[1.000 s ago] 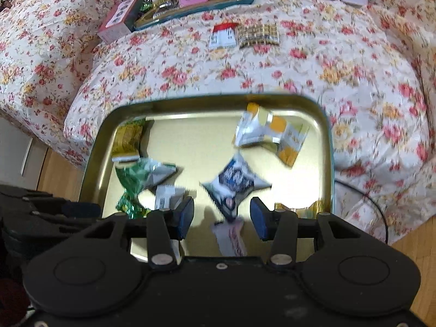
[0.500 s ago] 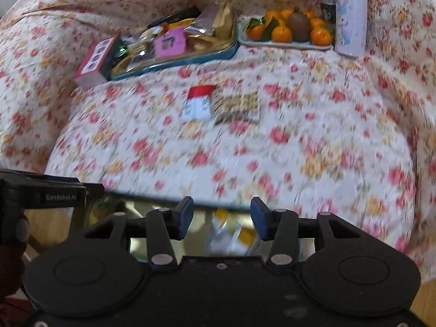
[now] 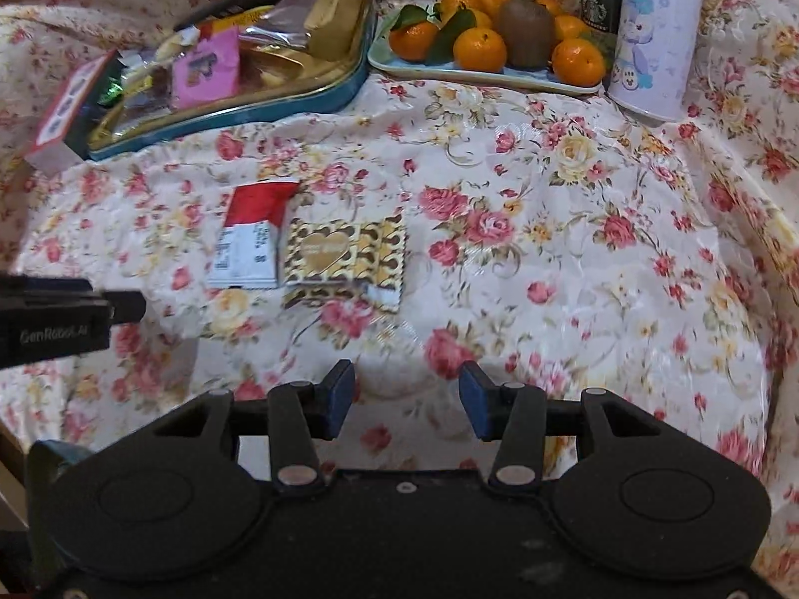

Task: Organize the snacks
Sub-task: 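Grasp the red-white packet with the left gripper while the right grasps the gold heart-print bar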

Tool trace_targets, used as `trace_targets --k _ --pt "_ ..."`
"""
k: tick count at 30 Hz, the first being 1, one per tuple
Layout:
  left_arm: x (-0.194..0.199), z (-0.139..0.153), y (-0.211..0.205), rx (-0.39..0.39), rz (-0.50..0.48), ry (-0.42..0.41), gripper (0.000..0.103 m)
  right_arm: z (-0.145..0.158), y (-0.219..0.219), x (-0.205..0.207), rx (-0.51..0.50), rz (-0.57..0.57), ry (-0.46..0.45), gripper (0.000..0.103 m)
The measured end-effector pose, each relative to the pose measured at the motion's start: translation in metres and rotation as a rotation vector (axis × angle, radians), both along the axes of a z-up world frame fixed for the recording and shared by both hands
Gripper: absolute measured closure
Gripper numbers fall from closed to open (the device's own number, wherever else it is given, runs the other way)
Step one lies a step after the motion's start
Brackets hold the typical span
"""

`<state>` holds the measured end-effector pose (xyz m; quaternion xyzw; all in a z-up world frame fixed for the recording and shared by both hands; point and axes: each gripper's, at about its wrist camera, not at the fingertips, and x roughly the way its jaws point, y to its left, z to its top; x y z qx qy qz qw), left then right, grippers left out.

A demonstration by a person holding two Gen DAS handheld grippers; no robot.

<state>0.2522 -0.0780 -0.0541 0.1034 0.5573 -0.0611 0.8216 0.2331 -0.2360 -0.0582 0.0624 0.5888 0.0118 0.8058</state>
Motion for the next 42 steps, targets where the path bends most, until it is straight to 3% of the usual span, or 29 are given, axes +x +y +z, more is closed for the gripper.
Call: trace_targets --k 7,14,19,35,42 --pt "0.023 -0.007 -0.028 -0.019 -0.033 -0.020 0.050 -0.005 0.000 0.010 -0.008 0.015 -0.007 0.052" --pt "0.037 -0.008 -0.045 -0.060 -0.046 -0.036 0.050 -0.009 0.002 0.012 -0.001 0.027 -0.019 0.043" --pt "0.043 -0.009 -0.056 -0.027 -0.055 -0.073 0.049 -0.011 0.005 0.011 0.000 0.034 -0.028 0.040" --pt "0.042 -0.009 -0.059 -0.026 -0.071 -0.080 0.047 -0.012 0.002 0.009 0.024 0.033 -0.040 0.036" --pt "0.047 -0.005 -0.052 -0.171 -0.063 -0.026 0.047 -0.012 0.002 0.006 0.028 0.030 -0.048 0.036"
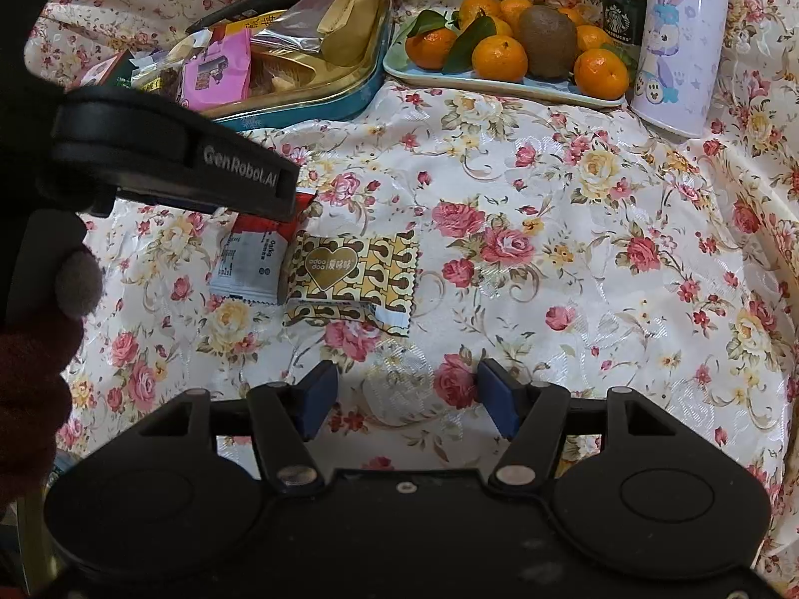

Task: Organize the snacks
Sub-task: 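Grasp the red-white packet with the left gripper while the right grasps the gold heart-print bar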

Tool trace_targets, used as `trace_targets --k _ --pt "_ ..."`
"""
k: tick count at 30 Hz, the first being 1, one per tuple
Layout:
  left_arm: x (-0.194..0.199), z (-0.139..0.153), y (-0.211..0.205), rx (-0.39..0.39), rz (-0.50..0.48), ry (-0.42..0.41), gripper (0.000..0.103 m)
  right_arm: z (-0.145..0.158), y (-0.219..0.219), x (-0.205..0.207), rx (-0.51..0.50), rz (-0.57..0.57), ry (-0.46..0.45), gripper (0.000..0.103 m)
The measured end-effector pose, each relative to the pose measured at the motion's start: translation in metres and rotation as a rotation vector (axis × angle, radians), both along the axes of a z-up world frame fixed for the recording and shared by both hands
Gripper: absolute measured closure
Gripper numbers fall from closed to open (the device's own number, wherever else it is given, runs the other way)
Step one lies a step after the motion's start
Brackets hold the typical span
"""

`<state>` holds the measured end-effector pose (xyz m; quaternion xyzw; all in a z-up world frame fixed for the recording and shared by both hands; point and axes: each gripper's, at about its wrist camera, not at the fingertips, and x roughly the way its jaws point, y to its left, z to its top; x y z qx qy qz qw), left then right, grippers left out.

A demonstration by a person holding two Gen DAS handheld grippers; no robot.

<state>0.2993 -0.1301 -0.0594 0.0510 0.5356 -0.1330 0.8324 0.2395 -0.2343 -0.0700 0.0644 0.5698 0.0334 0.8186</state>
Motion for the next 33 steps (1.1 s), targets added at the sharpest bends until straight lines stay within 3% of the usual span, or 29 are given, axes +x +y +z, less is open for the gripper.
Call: trace_targets --k 6,9,13,21,25,33 --pt "0.002 -0.016 -0.006 0.070 -0.012 0.013 0.046 0.001 0.000 -0.001 0.006 -0.007 -0.003 0.036" --pt "0.000 -0.020 -0.005 0.088 -0.008 -0.010 0.041 0.001 0.000 -0.002 0.006 -0.009 -0.006 0.036" --pt "-0.003 -0.019 0.004 0.072 0.004 -0.006 0.051 0.001 0.000 -0.002 0.008 -0.011 -0.005 0.036" --pt "-0.013 -0.016 0.053 0.130 0.028 -0.017 0.053 0.002 0.004 -0.002 -0.009 -0.016 -0.004 0.036" --pt "-0.011 -0.020 0.079 0.120 0.066 -0.002 0.052 0.002 0.006 -0.001 -0.020 -0.025 0.004 0.038" --pt "-0.010 -0.024 0.094 0.102 0.069 0.011 0.049 0.016 0.008 0.009 0.125 -0.052 -0.031 0.045"
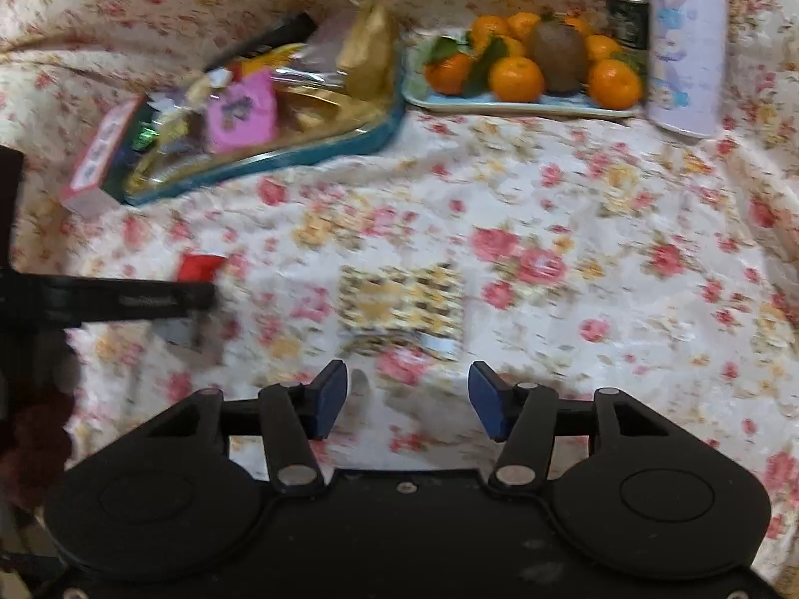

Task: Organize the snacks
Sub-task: 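Grasp the red-white packet with the left gripper while the right grasps the gold heart-print bar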

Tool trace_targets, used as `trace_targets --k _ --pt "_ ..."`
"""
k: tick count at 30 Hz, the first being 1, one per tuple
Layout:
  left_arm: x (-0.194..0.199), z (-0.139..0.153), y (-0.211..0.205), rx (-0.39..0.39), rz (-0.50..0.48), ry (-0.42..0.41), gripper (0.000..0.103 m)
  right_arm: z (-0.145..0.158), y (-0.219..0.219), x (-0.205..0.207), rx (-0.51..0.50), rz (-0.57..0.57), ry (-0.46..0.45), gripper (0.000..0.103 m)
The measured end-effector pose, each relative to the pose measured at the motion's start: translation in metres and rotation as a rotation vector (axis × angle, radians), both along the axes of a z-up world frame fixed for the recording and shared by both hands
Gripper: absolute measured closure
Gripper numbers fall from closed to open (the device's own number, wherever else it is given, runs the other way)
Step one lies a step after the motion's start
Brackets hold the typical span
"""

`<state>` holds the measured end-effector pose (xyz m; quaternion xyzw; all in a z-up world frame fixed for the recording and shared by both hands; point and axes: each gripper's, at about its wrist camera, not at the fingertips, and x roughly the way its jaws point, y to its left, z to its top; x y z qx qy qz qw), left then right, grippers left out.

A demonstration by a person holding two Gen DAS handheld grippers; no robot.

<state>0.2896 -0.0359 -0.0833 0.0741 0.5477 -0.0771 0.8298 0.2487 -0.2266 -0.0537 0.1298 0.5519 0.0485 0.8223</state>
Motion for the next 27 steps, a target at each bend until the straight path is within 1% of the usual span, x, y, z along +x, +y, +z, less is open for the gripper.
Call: trace_targets --k 3,5,8,10,15,19,23,27 --pt "0.005 0.000 -0.002 -0.010 -0.008 0.008 0.049 -0.003 0.002 0.011 0.066 -0.013 0.023 0.046" --pt "0.006 0.001 0.002 -0.024 -0.012 0.013 0.049 -0.009 0.000 0.023 0.111 -0.037 0.057 0.046" --pt "0.004 -0.001 0.003 -0.022 -0.024 -0.001 0.049 -0.016 -0.007 0.041 0.132 -0.090 0.097 0.046" --pt "0.002 0.000 0.001 -0.025 -0.028 -0.012 0.049 -0.018 -0.009 0.053 0.112 -0.113 0.101 0.046" --pt "0.000 0.000 0.003 -0.036 -0.031 -0.020 0.049 -0.024 0.001 0.076 0.016 -0.130 0.102 0.046" --pt "0.000 -0.002 0.005 -0.043 -0.029 -0.030 0.050 -0.025 0.014 0.075 -0.058 -0.112 0.086 0.045" --pt "-0.001 0.000 0.005 -0.050 -0.027 -0.033 0.050 -0.027 0.029 0.068 -0.146 -0.079 0.053 0.047" --pt "-0.001 0.000 0.005 -0.056 -0.022 -0.032 0.050 -0.028 0.039 0.057 -0.209 -0.057 0.026 0.047"
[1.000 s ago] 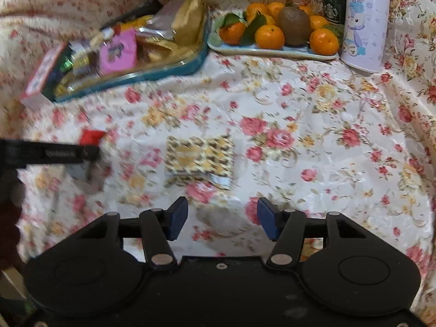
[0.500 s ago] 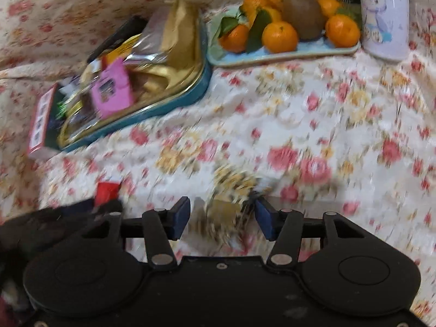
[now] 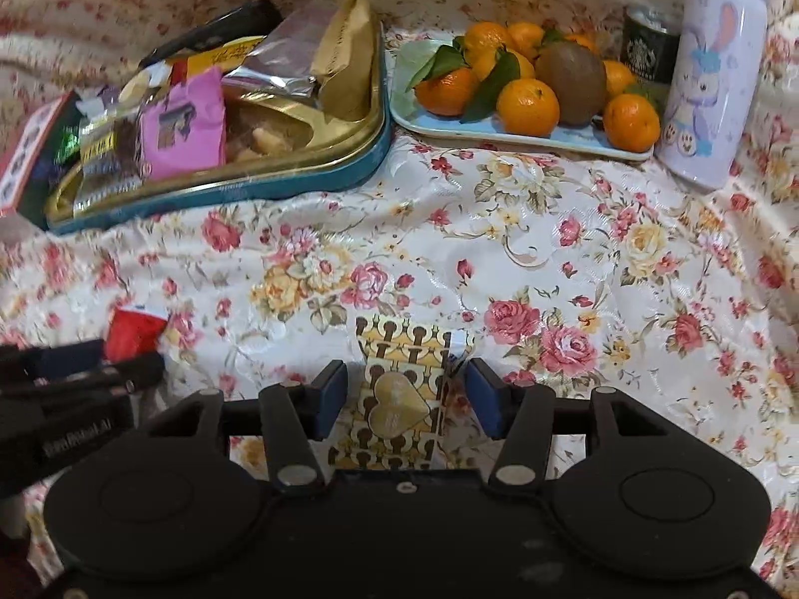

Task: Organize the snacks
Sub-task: 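Grasp the red-white packet with the left gripper while the right grasps the gold heart-print bar, then carry the red-white packet with the left gripper while the right carries the heart-print bar to the tray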

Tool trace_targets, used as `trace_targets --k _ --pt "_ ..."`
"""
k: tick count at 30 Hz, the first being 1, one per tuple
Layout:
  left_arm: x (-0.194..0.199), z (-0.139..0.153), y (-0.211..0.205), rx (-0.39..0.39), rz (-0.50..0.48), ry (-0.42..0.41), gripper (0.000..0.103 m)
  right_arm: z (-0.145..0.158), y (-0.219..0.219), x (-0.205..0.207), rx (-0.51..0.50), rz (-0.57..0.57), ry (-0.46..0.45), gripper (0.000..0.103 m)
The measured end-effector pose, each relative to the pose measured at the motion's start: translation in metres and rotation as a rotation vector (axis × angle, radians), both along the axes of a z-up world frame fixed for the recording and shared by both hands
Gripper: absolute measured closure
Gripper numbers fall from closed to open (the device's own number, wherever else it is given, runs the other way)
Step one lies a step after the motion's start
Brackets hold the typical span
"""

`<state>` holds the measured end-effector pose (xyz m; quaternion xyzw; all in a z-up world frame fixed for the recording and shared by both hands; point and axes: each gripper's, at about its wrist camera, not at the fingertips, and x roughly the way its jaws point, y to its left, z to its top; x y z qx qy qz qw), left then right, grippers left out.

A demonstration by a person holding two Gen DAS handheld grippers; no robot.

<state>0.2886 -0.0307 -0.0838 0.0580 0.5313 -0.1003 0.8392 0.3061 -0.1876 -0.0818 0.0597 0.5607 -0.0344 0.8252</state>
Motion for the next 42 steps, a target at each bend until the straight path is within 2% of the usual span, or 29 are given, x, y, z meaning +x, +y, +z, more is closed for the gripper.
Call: trace_targets --k 3,5,8,13,18,24,29,35,38,42 --pt "0.000 0.000 -0.001 -0.002 0.012 -0.001 0.050 -0.001 0.006 -0.007 -0.041 0.016 -0.022 0.050" --pt "0.000 0.001 0.000 -0.010 0.024 -0.003 0.052 0.000 0.010 -0.011 -0.060 0.032 -0.042 0.069" --pt "0.001 0.003 0.004 -0.032 0.057 -0.002 0.061 0.006 0.007 -0.020 -0.045 0.033 -0.056 0.069" --pt "-0.003 0.013 0.012 -0.052 0.087 0.009 0.061 0.023 -0.011 -0.036 0.005 -0.004 -0.107 0.069" --pt "-0.023 0.040 0.015 -0.059 0.095 -0.023 0.061 0.051 -0.029 -0.061 0.059 -0.037 -0.182 0.069" --pt "-0.071 0.084 0.016 -0.097 0.075 -0.072 0.061 0.096 -0.039 -0.111 0.141 -0.048 -0.294 0.069" --pt "-0.121 0.110 0.017 -0.115 0.041 -0.115 0.061 0.126 -0.039 -0.167 0.189 -0.037 -0.371 0.069" --pt "-0.178 0.116 0.025 -0.134 0.020 -0.126 0.061 0.140 -0.037 -0.237 0.235 -0.035 -0.415 0.069" --pt "-0.206 0.113 0.029 -0.123 0.019 -0.134 0.061 0.139 -0.035 -0.265 0.247 -0.046 -0.419 0.069" --pt "-0.239 0.106 0.037 -0.149 0.031 -0.112 0.061 0.134 -0.031 -0.299 0.253 -0.054 -0.411 0.069"
